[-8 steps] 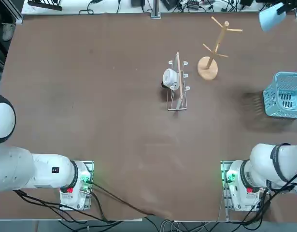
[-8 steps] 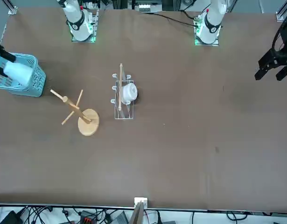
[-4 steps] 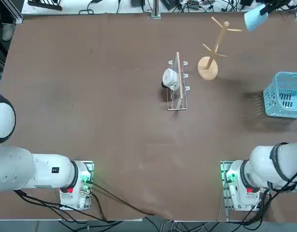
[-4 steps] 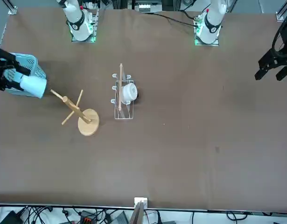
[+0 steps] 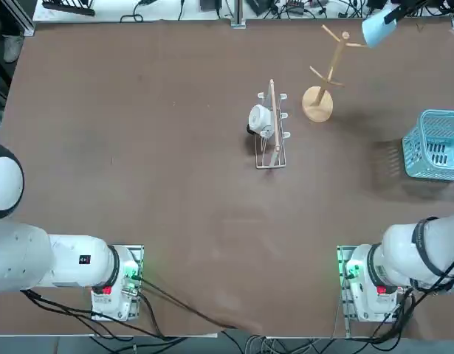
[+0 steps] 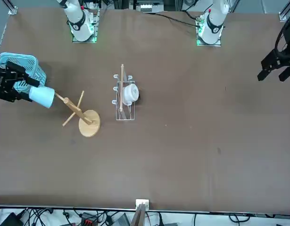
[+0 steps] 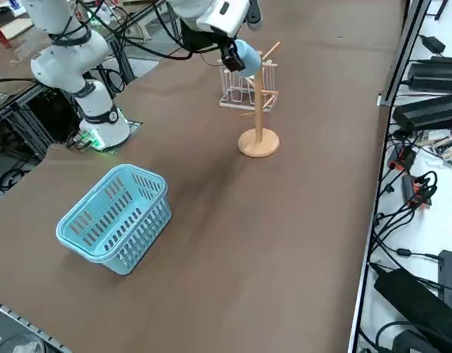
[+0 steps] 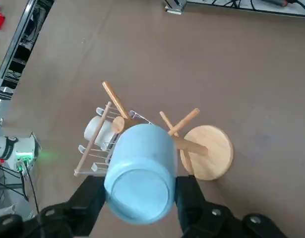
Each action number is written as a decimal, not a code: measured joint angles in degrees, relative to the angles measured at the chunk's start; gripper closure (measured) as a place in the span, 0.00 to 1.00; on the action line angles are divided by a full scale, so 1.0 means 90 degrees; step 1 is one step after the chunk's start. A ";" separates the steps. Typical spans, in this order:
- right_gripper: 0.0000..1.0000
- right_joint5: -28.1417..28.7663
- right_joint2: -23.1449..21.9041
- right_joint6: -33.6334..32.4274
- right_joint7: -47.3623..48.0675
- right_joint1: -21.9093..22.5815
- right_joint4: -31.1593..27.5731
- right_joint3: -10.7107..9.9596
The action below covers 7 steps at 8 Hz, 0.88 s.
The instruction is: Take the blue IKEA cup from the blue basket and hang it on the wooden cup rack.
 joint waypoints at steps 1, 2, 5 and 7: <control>0.19 0.0073 0.0077 0.0072 -0.0003 0.0045 0.0000 0.0000; 0.19 0.0094 0.0139 0.0167 -0.0010 0.0118 0.0001 -0.0001; 0.19 0.0100 0.0245 0.0312 -0.0010 0.0301 0.0003 -0.0001; 0.19 0.0100 0.0326 0.0366 -0.0013 0.0307 0.0003 -0.0003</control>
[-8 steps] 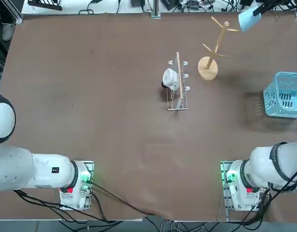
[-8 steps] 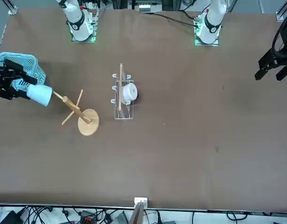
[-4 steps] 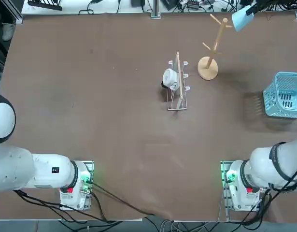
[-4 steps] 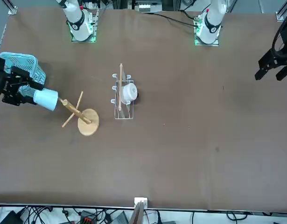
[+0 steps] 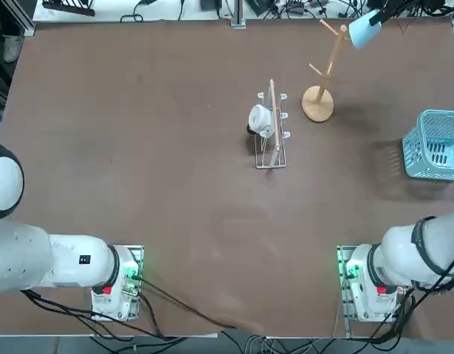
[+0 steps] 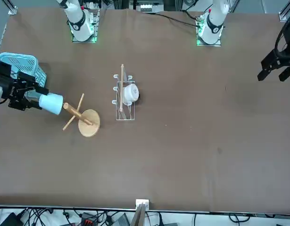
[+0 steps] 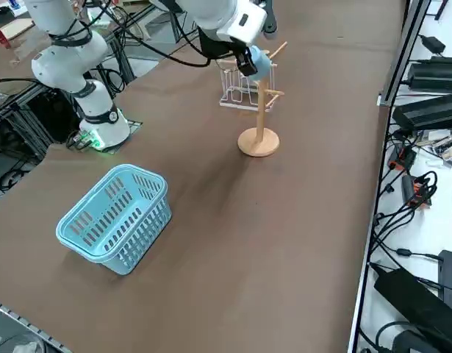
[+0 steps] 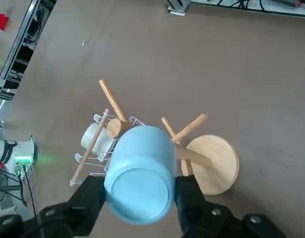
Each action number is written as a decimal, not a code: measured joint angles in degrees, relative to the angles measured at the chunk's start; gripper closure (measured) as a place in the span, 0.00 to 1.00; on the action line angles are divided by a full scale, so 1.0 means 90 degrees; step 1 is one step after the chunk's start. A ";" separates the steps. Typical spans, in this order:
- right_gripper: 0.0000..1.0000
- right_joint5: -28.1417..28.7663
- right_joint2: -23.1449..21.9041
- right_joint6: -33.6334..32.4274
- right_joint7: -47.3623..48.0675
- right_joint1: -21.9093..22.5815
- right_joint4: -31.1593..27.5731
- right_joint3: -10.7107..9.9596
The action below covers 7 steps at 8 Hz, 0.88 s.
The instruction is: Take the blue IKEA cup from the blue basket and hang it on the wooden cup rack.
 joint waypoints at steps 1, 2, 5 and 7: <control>0.19 0.0000 0.0031 0.0031 -0.0004 0.0001 0.0000 -0.0001; 0.19 0.0000 0.0056 0.0063 -0.0008 0.0004 0.0000 -0.0001; 0.19 0.0000 0.0121 0.0116 -0.0022 0.0038 0.0001 -0.0001; 0.17 -0.0001 0.0142 0.0134 -0.0025 0.0062 0.0001 -0.0001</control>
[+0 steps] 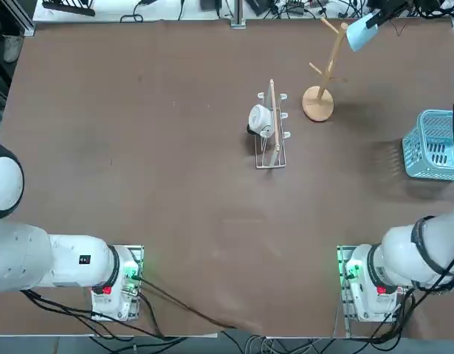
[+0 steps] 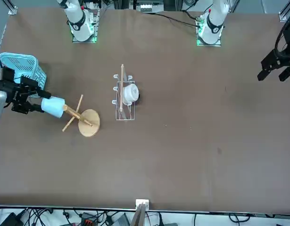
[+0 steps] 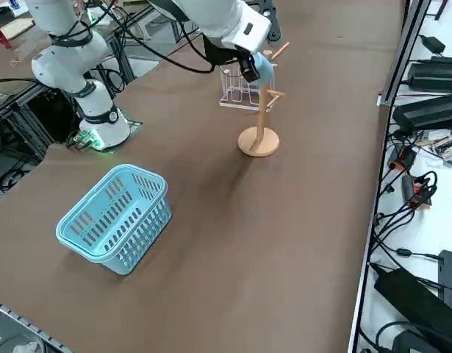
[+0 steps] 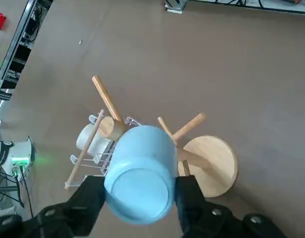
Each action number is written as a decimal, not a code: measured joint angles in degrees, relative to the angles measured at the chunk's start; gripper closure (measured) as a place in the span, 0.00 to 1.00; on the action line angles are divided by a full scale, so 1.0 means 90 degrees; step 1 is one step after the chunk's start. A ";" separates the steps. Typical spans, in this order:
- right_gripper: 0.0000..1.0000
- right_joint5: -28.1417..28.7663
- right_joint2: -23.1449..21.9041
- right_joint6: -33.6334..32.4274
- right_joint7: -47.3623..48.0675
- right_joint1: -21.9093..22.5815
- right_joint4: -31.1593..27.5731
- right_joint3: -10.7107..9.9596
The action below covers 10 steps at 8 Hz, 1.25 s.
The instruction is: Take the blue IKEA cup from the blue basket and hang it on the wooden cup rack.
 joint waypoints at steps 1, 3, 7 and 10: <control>0.07 0.0000 0.0002 0.0022 -0.0001 0.0005 0.0000 0.0000; 0.01 0.0000 0.0002 0.0036 -0.0002 0.0005 0.0002 0.0000; 0.01 -0.0130 -0.0003 0.0041 -0.0002 0.0005 0.0115 -0.0034; 0.00 -0.1145 -0.0065 -0.0420 0.0809 0.0003 0.0983 -0.0082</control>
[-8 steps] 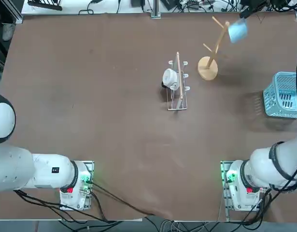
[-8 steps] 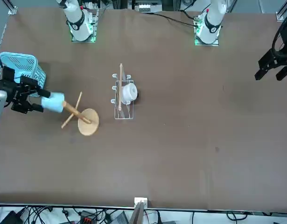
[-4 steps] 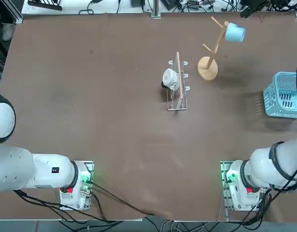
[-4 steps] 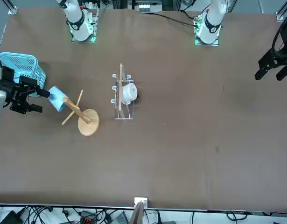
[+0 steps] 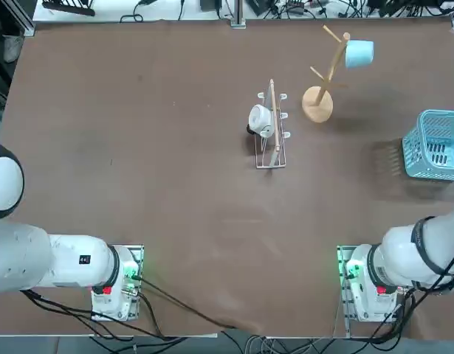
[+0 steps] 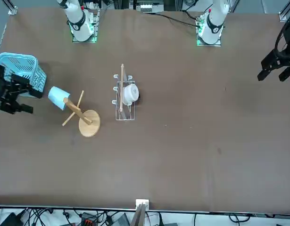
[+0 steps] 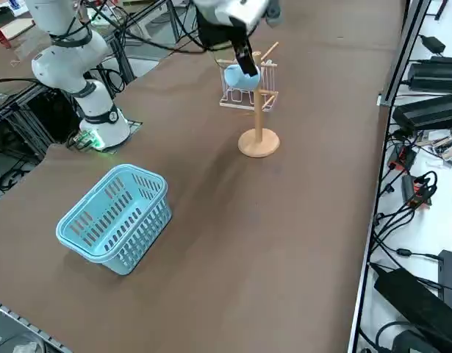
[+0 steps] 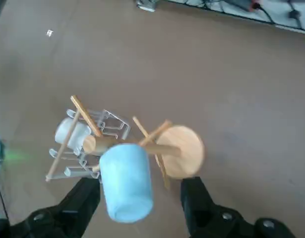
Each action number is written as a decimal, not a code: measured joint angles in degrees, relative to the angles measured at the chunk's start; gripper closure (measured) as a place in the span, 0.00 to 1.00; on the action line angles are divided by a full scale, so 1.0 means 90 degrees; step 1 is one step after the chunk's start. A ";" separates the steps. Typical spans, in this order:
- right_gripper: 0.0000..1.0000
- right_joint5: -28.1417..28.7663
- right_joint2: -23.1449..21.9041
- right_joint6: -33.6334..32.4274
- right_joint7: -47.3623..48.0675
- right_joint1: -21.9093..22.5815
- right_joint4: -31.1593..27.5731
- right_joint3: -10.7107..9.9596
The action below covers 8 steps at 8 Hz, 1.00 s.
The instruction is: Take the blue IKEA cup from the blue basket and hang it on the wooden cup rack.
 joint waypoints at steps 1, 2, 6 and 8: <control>0.00 -0.0504 -0.0037 -0.0330 0.0487 0.0009 0.0366 0.0003; 0.00 -0.1018 -0.0084 -0.0646 0.0976 0.0042 0.0689 0.0006; 0.00 -0.2472 -0.0159 -0.1180 0.3282 0.0404 0.1208 0.0023; 0.00 -0.3077 -0.0162 -0.1187 0.4491 0.0700 0.1250 0.0043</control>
